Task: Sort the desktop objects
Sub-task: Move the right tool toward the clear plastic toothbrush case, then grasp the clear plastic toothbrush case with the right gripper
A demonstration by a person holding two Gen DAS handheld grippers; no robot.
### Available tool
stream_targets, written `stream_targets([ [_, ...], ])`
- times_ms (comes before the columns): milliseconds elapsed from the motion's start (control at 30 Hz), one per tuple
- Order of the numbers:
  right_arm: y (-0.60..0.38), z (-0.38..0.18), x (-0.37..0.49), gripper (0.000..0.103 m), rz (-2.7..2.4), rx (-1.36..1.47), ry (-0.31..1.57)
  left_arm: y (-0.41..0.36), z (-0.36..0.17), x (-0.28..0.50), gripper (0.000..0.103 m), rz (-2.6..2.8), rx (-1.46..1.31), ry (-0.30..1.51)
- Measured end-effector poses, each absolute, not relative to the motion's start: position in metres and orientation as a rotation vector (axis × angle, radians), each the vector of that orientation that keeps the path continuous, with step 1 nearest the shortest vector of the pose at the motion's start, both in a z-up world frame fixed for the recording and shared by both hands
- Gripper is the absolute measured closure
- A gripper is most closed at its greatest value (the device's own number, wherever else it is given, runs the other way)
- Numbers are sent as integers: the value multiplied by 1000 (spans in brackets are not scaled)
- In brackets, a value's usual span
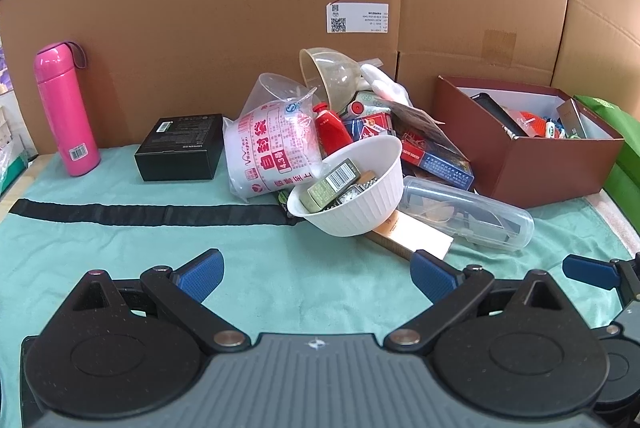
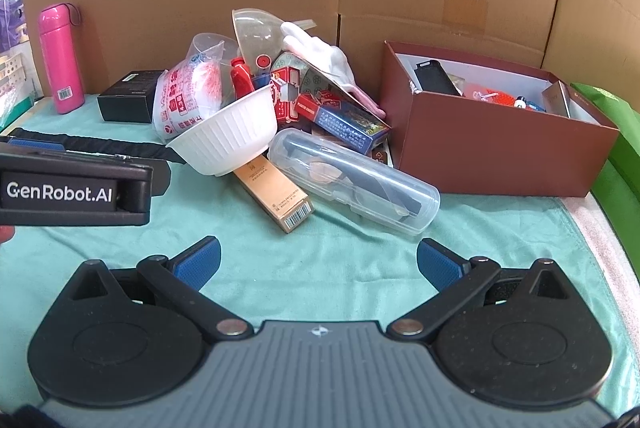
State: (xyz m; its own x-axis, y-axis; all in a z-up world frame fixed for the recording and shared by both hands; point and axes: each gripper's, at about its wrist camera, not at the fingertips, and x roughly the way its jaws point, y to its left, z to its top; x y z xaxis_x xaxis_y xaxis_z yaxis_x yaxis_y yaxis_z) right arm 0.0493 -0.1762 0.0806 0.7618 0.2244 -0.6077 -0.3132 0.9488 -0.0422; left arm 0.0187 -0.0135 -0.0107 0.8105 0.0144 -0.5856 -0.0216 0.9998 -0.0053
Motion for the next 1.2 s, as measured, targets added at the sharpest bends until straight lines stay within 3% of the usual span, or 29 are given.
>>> stream_targets([
  [767,-226,50,106,2,277,-207,637,-55,-43,71,3,-58,-13,793],
  [1000,-238,42,130,3,345,-222,620,-65,-50,93,16,-102,-114,831],
  [1133,-239,35,149,19,415,-221,639,-69,-50,92,17,-147,-115,814],
  [1200,-238,33,157,19,459,-209,642,-67,-52,95,20,-148,-130,826],
])
